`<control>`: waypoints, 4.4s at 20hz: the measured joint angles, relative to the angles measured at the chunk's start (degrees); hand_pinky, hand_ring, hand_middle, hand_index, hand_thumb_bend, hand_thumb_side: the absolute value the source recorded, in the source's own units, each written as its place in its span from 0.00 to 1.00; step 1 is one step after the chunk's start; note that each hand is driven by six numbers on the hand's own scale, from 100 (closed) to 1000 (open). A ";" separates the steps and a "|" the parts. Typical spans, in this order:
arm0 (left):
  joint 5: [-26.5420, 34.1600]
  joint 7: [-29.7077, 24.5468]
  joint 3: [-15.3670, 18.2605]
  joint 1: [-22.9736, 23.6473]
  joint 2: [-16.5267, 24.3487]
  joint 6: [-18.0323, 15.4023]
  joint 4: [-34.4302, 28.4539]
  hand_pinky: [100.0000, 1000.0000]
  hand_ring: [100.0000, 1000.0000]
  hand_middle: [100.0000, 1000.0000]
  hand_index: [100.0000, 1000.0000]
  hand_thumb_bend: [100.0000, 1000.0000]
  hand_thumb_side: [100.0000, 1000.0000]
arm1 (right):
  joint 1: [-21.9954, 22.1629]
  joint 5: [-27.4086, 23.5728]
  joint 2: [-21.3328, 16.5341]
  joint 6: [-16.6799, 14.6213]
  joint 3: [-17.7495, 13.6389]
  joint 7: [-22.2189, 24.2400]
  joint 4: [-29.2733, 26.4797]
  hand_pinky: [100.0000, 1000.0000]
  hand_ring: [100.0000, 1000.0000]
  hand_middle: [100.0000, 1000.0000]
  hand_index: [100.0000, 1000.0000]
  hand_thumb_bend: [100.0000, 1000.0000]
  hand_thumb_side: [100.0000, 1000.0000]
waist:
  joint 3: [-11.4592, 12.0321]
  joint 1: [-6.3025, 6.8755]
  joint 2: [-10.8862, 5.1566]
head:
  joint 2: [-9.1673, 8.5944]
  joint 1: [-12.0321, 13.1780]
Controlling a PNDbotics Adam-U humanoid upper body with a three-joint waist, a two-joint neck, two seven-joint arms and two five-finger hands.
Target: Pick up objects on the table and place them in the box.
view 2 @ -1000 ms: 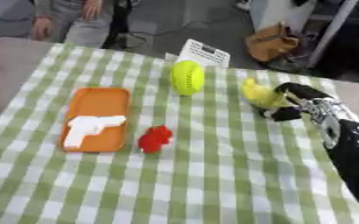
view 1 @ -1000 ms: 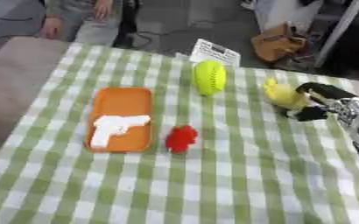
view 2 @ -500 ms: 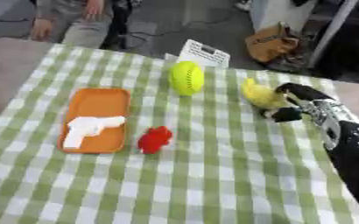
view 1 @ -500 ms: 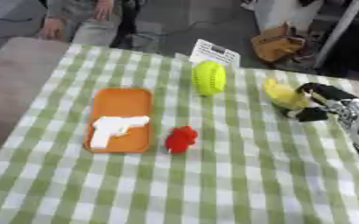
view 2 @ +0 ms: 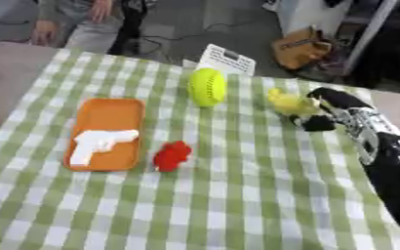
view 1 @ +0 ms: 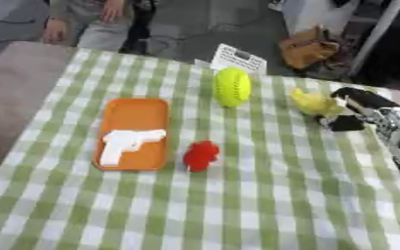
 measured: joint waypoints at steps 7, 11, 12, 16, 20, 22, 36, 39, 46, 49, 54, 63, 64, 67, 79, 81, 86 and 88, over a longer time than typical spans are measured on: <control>0.00 -0.03 0.00 0.00 0.00 -0.03 0.00 0.24 0.67 0.81 0.77 0.00 0.93 | -0.81 0.19 0.00 0.07 0.01 -0.49 -0.55 0.84 0.95 0.95 0.96 0.40 0.54 | 0.32 0.00 0.00 | 0.00 -0.18; 0.00 -0.05 0.00 0.00 0.00 -0.05 0.00 0.24 0.67 0.81 0.77 0.00 0.94 | -0.83 0.45 0.00 0.02 0.03 -0.52 -0.55 0.84 0.95 0.95 0.96 0.40 0.54 | 0.38 0.00 0.00 | 0.00 -0.18; 0.00 -0.05 0.00 0.00 0.00 -0.05 0.00 0.24 0.67 0.81 0.77 0.00 0.94 | -0.84 0.46 0.00 -0.02 0.03 -0.51 -0.55 0.84 0.95 0.95 0.96 0.40 0.54 | 0.38 0.00 0.00 | 0.00 -0.18; 0.00 -0.10 0.00 0.00 0.00 -0.10 0.00 0.24 0.67 0.81 0.77 0.00 0.94 | -0.84 0.46 0.02 -0.56 0.11 -0.20 -0.36 0.84 0.95 0.95 0.96 0.39 0.54 | 0.38 0.00 0.00 | 0.00 -0.20; 0.01 -0.13 0.00 0.00 0.00 -0.13 0.00 0.24 0.67 0.81 0.77 0.00 0.94 | -0.84 0.24 0.07 -1.33 0.35 0.39 -0.19 0.81 0.92 0.94 0.95 0.38 0.53 | 0.49 0.00 0.00 | 0.00 -0.25; 0.01 -0.14 0.00 0.00 0.00 -0.14 0.00 0.24 0.67 0.81 0.77 0.00 0.94 | -0.84 -0.32 0.13 -1.90 0.36 0.91 0.06 0.78 0.89 0.93 0.94 0.37 0.52 | 0.55 0.00 0.00 | 0.00 -0.28; 0.09 -0.25 0.00 -0.09 0.00 -0.25 0.00 0.24 0.66 0.81 0.77 0.00 0.94 | -0.38 -4.55 0.57 -5.04 0.41 3.23 0.80 0.74 0.86 0.91 0.92 0.40 0.31 | 0.66 0.00 0.64 | -0.01 -0.43; 0.13 -0.26 0.01 -0.10 0.00 -0.26 0.00 0.24 0.66 0.81 0.77 0.00 0.94 | -0.24 -4.66 0.57 -5.40 0.41 2.94 0.77 0.74 0.86 0.92 0.92 0.42 0.32 | 0.66 0.00 0.64 | -0.01 -0.42; 0.14 -0.27 0.01 -0.11 0.00 -0.27 0.00 0.24 0.66 0.81 0.77 0.00 0.94 | -0.18 -5.40 0.57 -5.39 0.30 2.21 0.70 0.42 0.58 0.78 0.78 0.04 0.00 | 0.66 0.00 0.68 | -0.01 -0.23; 0.14 -0.27 0.02 -0.11 0.00 -0.27 0.00 0.24 0.66 0.81 0.77 0.00 0.94 | 0.27 -5.58 0.57 -4.64 0.17 0.56 0.44 0.35 0.52 0.72 0.72 0.00 0.00 | 0.62 0.00 0.68 | -0.01 -0.17; 0.14 -0.27 0.04 -0.12 0.00 -0.27 0.00 0.24 0.66 0.81 0.77 0.00 0.94 | 1.20 -5.69 0.57 -3.58 -0.04 -3.23 0.09 0.34 0.52 0.67 0.66 0.00 0.00 | 0.13 0.00 0.75 | -0.01 -0.13; 0.03 -0.29 0.06 -0.11 0.00 -0.24 0.00 0.25 0.66 0.81 0.77 0.00 0.94 | 2.36 -7.26 0.57 -3.41 -0.10 -9.61 -1.84 0.38 0.54 0.66 0.62 0.00 0.00 | -2.25 0.00 0.68 | 0.00 0.05; -0.03 -0.30 0.07 -0.09 0.00 -0.19 0.00 0.25 0.67 0.81 0.77 0.00 0.94 | 2.41 -7.44 0.57 -3.48 0.00 -9.88 -2.17 0.38 0.54 0.66 0.62 0.00 0.00 | -2.81 0.00 0.61 | 0.00 0.07; -0.33 -0.45 0.07 0.26 -0.03 0.05 0.00 0.26 0.67 0.81 0.77 0.00 0.93 | 2.79 -8.53 0.55 -3.70 -0.02 -10.28 -3.40 0.36 0.53 0.67 0.62 0.00 0.00 | -4.60 0.02 -1.52 | 0.00 0.23; -0.99 -0.83 0.18 1.96 -0.28 0.83 0.41 0.26 0.67 0.81 0.77 0.00 0.93 | 3.85 -18.53 -1.36 -4.91 1.59 -7.92 -14.97 0.38 0.55 0.68 0.63 0.00 0.00 | -8.16 0.37 -5.70 | 0.05 1.82; -1.05 -0.84 0.18 2.15 -0.56 0.84 0.43 0.26 0.67 0.81 0.77 0.00 0.93 | 4.27 -19.90 -1.58 -4.73 1.95 -7.02 -16.74 0.39 0.55 0.68 0.63 0.00 0.00 | -8.35 0.56 -6.31 | 0.25 1.94; -1.10 -0.89 0.18 2.94 -0.59 0.88 0.75 0.27 0.66 0.81 0.77 0.00 0.93 | 4.97 -21.83 -1.64 -4.35 3.06 -4.73 -18.81 0.40 0.56 0.69 0.64 0.00 0.00 | -8.67 1.07 -7.60 | 1.02 2.18; -1.10 -0.89 0.18 3.10 -0.59 0.88 0.75 0.27 0.66 0.81 0.77 0.00 0.93 | 5.24 -22.03 -1.64 -4.25 3.20 -3.99 -18.97 0.40 0.57 0.69 0.64 0.00 0.00 | -8.76 1.18 -7.72 | 1.04 2.27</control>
